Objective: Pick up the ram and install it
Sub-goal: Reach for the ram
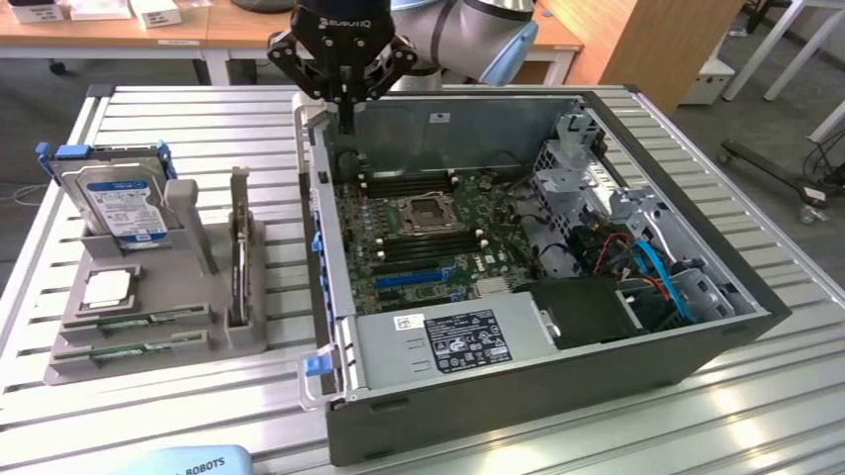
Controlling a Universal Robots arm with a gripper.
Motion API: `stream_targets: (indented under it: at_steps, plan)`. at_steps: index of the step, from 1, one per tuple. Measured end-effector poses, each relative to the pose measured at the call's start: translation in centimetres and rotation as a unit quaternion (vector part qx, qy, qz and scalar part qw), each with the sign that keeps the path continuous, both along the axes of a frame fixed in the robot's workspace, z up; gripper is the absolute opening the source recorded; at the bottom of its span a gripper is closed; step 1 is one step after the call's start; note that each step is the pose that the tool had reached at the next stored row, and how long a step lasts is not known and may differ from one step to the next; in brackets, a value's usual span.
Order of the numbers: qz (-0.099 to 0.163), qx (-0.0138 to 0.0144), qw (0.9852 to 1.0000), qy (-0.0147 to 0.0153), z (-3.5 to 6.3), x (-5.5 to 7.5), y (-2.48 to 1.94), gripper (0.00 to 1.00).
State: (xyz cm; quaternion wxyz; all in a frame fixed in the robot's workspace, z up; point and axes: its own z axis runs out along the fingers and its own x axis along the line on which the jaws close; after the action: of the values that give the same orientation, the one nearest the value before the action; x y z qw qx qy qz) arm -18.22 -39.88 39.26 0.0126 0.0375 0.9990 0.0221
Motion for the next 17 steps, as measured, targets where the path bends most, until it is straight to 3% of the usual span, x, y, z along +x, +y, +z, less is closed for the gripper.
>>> stream_targets:
  at_steps: [17]
  plan:
    - [0.0, 0.0, 1.0, 0.0, -0.11, -3.9, 0.01, 0.1]
